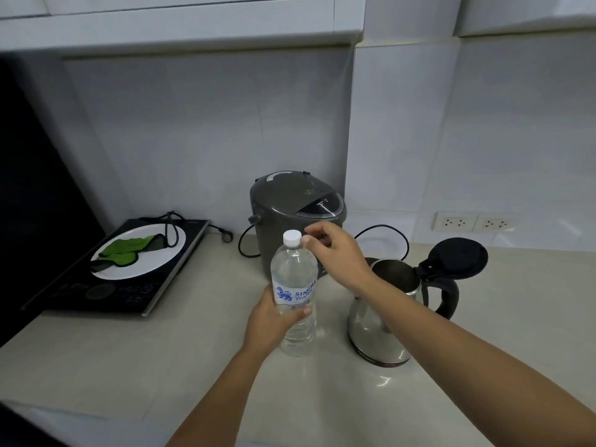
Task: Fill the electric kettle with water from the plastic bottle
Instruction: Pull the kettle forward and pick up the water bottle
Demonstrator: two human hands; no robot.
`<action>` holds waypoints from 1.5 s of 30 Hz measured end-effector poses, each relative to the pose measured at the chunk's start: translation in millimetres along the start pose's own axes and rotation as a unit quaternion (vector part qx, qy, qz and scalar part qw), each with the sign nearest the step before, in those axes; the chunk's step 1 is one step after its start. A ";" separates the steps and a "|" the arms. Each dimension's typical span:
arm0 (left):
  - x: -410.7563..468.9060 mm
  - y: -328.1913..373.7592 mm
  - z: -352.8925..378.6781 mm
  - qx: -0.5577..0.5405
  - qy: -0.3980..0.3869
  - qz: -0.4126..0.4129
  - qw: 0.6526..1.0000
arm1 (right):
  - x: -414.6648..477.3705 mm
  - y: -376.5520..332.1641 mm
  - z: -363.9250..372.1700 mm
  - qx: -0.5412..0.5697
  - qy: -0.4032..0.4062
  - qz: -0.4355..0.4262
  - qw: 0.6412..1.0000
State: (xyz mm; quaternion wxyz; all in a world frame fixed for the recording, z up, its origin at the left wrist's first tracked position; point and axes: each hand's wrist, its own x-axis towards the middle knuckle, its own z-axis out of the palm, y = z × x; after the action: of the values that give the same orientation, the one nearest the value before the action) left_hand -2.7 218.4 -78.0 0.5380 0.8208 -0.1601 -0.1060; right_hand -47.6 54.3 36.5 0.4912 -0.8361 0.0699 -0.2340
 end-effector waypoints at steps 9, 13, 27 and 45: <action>-15.6 -6.3 -3.2 -0.035 -0.021 -0.004 0.999 | 2.6 -18.1 11.0 -0.016 -0.048 -0.027 0.998; -16.8 -6.4 -5.8 -0.040 -0.023 -0.004 0.999 | 4.8 -18.5 9.9 -0.036 -0.056 -0.013 0.998; -10.6 -3.3 -6.7 0.000 -0.026 -0.015 1.000 | 13.5 -20.3 15.2 -0.065 -0.054 -0.019 0.996; -5.5 0.3 -7.8 0.030 -0.020 -0.019 0.999 | 25.0 -28.2 -1.9 -0.127 -0.156 -0.042 0.979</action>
State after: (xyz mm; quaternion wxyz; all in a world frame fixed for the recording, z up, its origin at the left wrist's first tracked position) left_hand -5.1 227.0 -74.6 0.5079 0.8370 -0.1588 -0.1277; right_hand -29.7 58.5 69.5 0.3755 -0.9201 -0.0135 -0.1105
